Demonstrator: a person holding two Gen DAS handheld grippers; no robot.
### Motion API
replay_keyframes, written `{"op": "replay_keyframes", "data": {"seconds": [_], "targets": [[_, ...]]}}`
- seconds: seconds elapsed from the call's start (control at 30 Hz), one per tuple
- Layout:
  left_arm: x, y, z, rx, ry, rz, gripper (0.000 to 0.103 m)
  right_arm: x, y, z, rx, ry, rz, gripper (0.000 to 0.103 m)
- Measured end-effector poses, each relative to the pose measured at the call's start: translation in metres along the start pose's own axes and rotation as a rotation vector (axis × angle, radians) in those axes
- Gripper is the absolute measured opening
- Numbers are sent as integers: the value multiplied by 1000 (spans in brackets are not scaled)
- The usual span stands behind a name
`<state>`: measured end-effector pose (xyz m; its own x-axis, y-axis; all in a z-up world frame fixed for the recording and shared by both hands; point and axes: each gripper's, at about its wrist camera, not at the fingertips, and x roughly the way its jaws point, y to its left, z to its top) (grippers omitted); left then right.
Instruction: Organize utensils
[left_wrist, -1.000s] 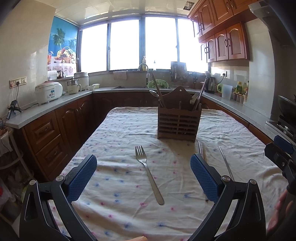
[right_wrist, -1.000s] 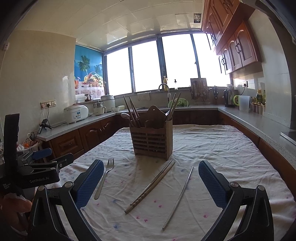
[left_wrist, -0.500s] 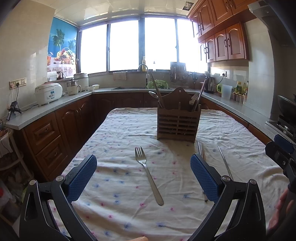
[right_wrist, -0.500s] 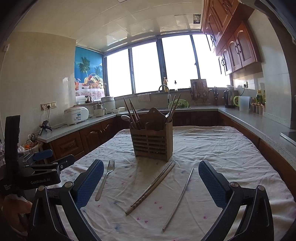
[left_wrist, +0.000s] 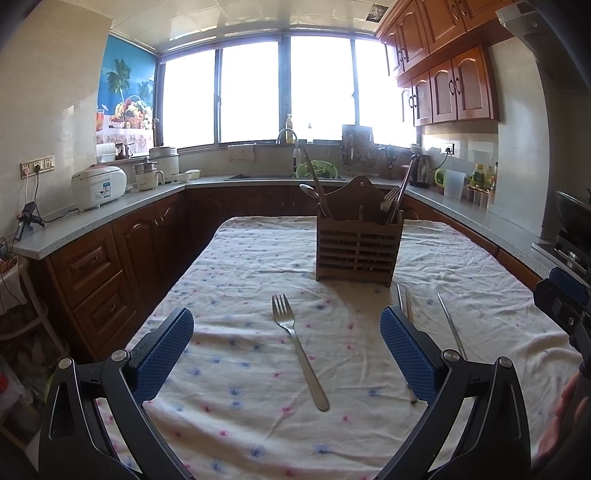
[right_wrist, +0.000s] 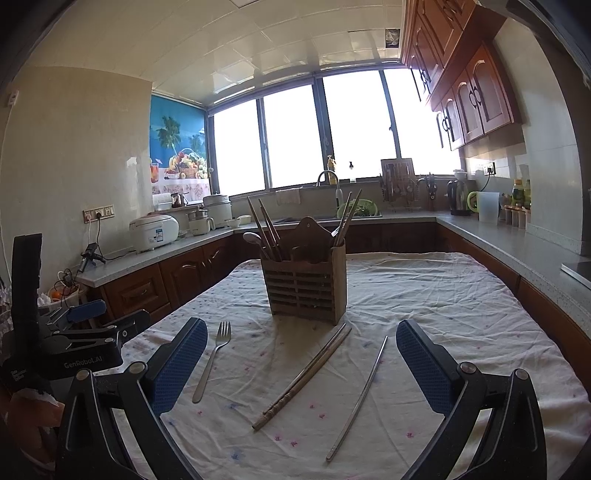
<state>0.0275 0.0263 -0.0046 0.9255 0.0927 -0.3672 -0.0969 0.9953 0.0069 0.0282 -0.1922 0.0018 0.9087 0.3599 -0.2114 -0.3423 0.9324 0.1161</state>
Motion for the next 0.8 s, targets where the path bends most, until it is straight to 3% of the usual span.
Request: {"op": "replay_keyframes", "data": {"seconds": [0.8], "targets": [[6,-6,1,16,10,-6,103,3,-2,2,15,-1,0,103]]}}
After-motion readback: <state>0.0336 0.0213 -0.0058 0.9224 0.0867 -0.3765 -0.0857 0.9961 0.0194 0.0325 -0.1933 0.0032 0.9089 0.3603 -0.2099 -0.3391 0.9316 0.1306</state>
